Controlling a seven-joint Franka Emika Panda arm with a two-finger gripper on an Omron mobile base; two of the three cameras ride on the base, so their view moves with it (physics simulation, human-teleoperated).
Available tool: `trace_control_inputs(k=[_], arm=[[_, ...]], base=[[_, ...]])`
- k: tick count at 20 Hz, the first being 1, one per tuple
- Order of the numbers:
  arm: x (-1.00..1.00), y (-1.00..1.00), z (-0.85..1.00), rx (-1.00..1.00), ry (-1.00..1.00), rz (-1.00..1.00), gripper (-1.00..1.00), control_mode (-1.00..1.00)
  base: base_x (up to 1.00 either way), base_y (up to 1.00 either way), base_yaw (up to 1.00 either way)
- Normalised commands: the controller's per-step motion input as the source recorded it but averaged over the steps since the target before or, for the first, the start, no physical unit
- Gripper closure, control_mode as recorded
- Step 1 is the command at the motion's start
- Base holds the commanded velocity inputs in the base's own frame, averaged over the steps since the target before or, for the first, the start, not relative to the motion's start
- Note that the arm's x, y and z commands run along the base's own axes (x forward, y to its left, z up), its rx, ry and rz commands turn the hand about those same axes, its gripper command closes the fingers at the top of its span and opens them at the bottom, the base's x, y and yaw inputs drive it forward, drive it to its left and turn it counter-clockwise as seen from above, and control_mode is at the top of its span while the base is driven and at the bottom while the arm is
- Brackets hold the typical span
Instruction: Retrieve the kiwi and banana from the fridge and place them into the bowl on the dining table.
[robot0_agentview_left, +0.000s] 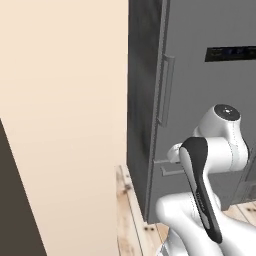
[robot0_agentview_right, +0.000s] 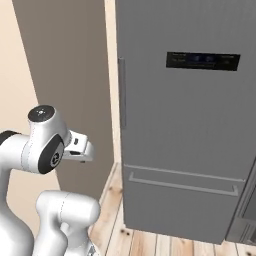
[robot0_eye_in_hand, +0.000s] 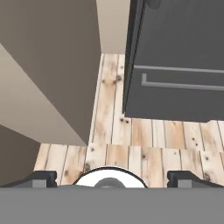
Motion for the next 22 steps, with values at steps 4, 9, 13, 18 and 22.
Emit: trace_control_inputs(k=[4,9,13,18,22], arm=[[0.0,0.0,0.0,0.0,0.0,0.0,-1.0,1.0],[0.0,0.0,0.0,0.0,0.0,0.0,-1.0,1.0],[0.0,0.0,0.0,0.0,0.0,0.0,-1.0,1.0],[0.0,0.07,0.0,0.0,-0.11,0.0,-1.0,-1.0],[0.0,-0.01,0.0,0.01,-0.2,0.0,-1.0,-1.0]], base=[[0.0,0.36,0.0],[0.0,0.32,0.0],[0.0,0.27,0.0],[0.0,0.05,0.0],[0.0,0.0,0.0]])
